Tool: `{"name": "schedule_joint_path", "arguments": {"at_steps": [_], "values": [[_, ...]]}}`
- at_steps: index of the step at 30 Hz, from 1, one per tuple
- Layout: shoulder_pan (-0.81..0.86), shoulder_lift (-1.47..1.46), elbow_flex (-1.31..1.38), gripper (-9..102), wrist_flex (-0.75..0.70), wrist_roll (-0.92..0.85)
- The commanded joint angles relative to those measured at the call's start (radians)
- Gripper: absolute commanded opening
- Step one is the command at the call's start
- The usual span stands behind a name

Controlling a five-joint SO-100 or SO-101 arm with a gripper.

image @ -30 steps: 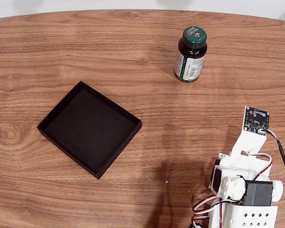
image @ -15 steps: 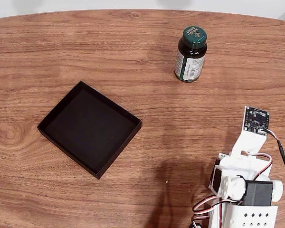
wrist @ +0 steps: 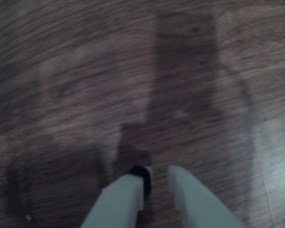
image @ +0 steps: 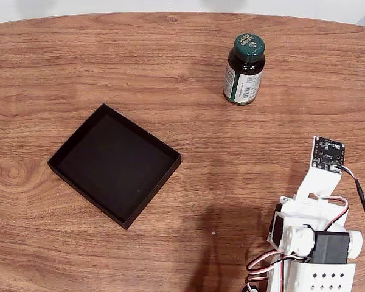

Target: Pick up the pill bottle and place it in the black box.

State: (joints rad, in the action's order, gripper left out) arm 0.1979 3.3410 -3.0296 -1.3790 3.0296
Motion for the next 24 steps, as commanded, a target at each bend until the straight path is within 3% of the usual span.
{"name": "schedule_joint_path", "arguments": {"at_steps": [1, 17, 22, 24], "values": [[0.009, -0.006, 0.000, 0, -0.133, -0.031], [0.009, -0.006, 0.000, 0, -0.133, -0.031], [-0.242, -0.002, 0.000, 0, -0.133, -0.023], [-0.268, -0.002, 0.000, 0, -0.133, -0.032]]}}
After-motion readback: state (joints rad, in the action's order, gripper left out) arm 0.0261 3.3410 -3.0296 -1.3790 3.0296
